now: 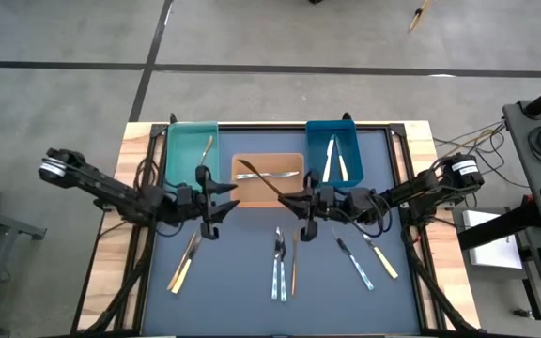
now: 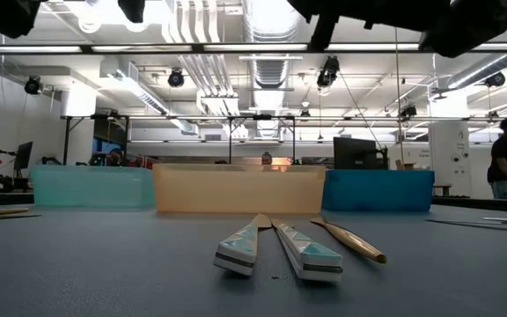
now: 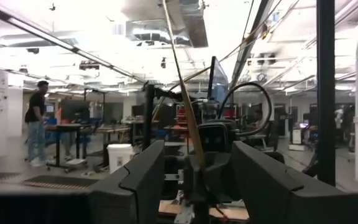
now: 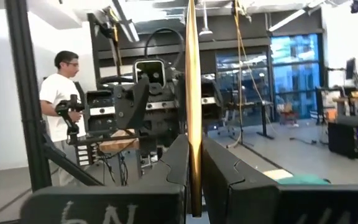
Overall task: Sort silverware by color (type)
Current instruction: Put the gold knife into the green bin
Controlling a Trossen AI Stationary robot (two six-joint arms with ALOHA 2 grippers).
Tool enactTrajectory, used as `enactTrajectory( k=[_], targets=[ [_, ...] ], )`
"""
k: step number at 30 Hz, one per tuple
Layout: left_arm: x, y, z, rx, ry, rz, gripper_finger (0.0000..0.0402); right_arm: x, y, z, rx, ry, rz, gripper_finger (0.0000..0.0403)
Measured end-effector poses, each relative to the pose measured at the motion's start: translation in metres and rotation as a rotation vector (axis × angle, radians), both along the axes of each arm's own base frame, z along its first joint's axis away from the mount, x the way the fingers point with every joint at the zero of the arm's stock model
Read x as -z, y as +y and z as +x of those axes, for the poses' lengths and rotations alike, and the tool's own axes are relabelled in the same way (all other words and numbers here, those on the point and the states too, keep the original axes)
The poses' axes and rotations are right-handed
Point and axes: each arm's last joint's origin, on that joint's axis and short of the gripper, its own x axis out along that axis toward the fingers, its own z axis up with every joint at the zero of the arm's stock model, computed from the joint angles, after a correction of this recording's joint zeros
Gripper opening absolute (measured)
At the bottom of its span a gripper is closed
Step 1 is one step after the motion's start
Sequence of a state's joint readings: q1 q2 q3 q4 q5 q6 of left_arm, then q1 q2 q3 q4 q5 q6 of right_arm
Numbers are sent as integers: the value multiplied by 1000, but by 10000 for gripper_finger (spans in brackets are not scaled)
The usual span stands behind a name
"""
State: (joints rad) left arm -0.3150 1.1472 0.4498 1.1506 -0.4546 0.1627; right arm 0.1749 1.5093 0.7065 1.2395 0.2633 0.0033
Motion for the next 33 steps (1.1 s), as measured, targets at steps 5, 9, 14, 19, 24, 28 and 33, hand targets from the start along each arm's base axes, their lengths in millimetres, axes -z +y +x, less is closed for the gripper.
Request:
enactTrajectory(
  k=[5,9,14,19,24,28,33],
  targets=[
    [-6,-4,19,12,-3,15,169,-5,4,2,-23,-13,-59,12],
    [-13,-6,35,-1,-13,24,169,-7,7,2,-21,-17,-93,12],
    [-19,-8,54,33,-24,46,169,-7,10,2,-18,-15,-121,13],
    [-24,-10,68,43,-34,47,169,-7,11,2,-16,-13,-132,13],
    [-27,-10,77,34,-40,48,169,-7,13,1,-13,-9,-161,13],
    [-29,-9,79,30,-43,47,169,-7,13,1,-10,-8,-172,13],
    [-31,-8,79,27,-52,45,153,-7,13,1,-6,-8,-181,13]
  ],
)
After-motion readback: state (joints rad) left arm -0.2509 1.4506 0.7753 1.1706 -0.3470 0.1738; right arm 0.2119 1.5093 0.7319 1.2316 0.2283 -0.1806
